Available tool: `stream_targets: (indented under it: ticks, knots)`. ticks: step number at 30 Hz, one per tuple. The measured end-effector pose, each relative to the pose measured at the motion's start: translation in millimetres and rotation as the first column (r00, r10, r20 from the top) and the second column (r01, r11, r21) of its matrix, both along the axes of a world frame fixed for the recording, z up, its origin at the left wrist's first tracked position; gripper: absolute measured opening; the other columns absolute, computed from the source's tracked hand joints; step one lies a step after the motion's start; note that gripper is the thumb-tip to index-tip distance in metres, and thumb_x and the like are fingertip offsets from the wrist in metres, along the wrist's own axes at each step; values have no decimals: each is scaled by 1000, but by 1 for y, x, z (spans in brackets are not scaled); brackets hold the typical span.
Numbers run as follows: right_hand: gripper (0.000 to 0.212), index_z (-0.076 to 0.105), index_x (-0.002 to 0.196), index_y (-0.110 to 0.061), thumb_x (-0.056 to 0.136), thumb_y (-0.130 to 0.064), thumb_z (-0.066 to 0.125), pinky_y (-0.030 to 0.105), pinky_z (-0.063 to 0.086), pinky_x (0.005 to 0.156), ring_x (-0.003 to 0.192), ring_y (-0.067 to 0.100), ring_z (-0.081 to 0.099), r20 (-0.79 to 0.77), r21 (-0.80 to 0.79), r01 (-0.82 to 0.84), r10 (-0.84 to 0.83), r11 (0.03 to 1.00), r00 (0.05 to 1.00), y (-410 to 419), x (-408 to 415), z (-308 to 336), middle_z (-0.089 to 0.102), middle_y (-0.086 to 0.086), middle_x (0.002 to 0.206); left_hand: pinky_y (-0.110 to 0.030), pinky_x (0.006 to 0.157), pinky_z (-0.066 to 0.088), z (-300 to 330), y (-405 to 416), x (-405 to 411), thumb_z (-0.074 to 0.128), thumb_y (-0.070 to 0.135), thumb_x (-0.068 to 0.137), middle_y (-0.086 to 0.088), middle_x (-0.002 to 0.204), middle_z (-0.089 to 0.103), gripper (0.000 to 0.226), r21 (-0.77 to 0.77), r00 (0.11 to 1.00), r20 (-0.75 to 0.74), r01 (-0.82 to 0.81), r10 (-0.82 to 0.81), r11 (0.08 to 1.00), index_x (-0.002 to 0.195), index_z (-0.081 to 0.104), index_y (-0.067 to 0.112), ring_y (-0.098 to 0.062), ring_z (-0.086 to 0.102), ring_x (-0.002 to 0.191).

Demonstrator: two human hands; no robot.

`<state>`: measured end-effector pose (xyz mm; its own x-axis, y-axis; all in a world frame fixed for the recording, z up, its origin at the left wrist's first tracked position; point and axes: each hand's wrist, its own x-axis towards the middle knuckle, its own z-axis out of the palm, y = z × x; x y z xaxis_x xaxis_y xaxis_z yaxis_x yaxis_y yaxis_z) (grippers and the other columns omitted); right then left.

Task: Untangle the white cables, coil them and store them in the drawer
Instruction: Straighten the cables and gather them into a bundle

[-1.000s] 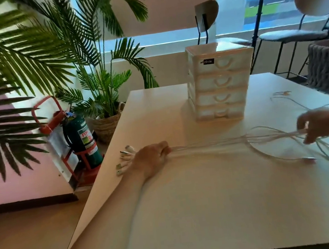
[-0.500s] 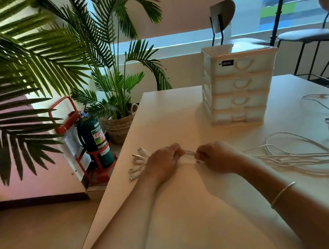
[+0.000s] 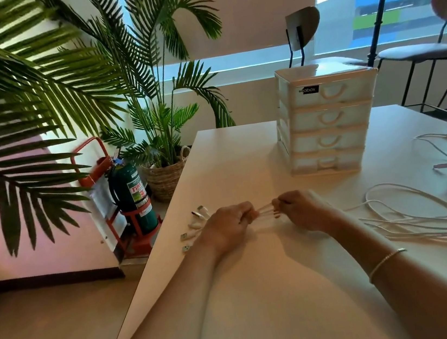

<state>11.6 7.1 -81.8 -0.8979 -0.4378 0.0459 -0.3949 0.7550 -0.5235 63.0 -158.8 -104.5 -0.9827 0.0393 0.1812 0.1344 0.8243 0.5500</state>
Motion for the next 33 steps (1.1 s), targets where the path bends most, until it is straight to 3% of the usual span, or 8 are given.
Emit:
stream_targets:
  ticks: [3,5,9,14,19,23,29,33]
  knots:
    - [33,66,104,-8,98,-25,39,19,33,58,62,0,40,107,78,-172,163,982,981,-5,10,2,50,-7,76,-36,84,46,0,-7,-3,42,24,96,-10,103,65,21,-60,998,4,-56,56,997,96,59,11,-26,57,97]
    - [31,67,96,-10,98,-24,40,11,34,57,60,-2,38,166,89,-259,242,962,956,-8,15,4,45,-11,69,-34,82,45,-1,-7,-4,42,23,96,-7,102,65,19,-65,998,6,-64,64,996,95,59,13,-26,58,96]
    - [37,53,62,-21,97,-29,43,7,34,55,59,2,39,152,27,-224,218,974,964,-4,16,7,45,-9,64,-28,75,41,2,-11,0,46,27,96,7,85,59,19,-50,997,-16,-73,72,996,91,60,16,-21,59,95]
    - [33,57,82,-7,100,-22,34,14,30,61,68,10,38,4,111,-246,247,963,969,-2,21,9,42,-3,70,-32,71,39,10,-28,7,37,52,93,-11,95,65,37,-268,990,11,-131,139,954,84,52,19,-28,58,92]
    - [37,48,65,-16,99,-23,38,5,32,60,58,2,35,5,16,-207,206,978,978,-6,16,5,41,-9,63,-34,82,40,22,-27,10,29,52,95,-7,111,65,46,-337,984,-49,-175,169,925,110,60,23,-27,56,108]
    - [40,45,58,-21,98,-25,42,8,33,56,56,3,37,34,-70,-186,189,980,981,-8,11,2,42,-8,59,-38,94,42,26,-6,6,32,40,98,-8,117,63,38,-246,995,-23,-100,98,964,111,61,18,-29,55,111]
    - [39,45,59,-23,98,-24,41,3,34,58,58,0,39,19,-77,-169,171,983,985,-9,7,0,44,-11,62,-31,81,40,19,8,3,33,29,100,-11,113,63,31,-101,995,90,-28,37,994,110,60,16,-27,56,104]
    - [40,48,58,-25,97,-27,41,11,30,55,59,7,40,-11,-108,-98,98,989,995,-3,-2,1,44,-11,60,-26,76,34,22,-14,9,38,34,99,-7,104,61,31,-77,981,187,-38,52,996,117,54,15,-23,55,100]
